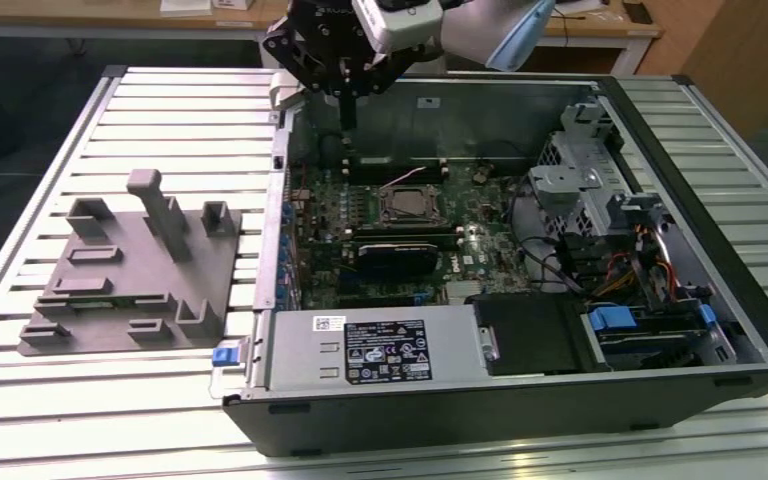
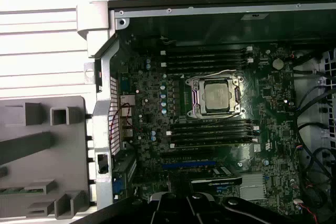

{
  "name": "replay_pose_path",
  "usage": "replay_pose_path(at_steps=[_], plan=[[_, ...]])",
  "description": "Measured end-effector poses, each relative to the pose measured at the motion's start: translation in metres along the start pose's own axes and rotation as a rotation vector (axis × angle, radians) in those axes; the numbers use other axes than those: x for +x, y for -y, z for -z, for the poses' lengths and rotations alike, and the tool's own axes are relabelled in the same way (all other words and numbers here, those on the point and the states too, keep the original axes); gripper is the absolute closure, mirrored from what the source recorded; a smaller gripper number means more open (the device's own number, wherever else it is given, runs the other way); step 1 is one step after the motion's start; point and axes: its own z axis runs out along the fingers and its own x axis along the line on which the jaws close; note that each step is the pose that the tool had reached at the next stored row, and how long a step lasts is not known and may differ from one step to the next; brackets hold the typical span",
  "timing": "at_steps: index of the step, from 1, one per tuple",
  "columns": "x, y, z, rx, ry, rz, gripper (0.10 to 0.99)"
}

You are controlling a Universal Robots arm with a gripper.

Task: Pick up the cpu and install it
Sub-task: 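Install the first cpu locking lever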

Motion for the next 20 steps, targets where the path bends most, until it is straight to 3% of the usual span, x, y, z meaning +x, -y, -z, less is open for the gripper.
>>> replay_pose_path(at_steps=[7,14,20], plan=[[-0.0002,-0.0003,-0.0003,0.0,0.0002,0.0,0.98],[-0.0003,-0.0051,-0.0015,0.0,0.0,0.0,0.98],[-0.0029,-0.0088,-0.01,0.0,-0.0002,0.0,0.98]])
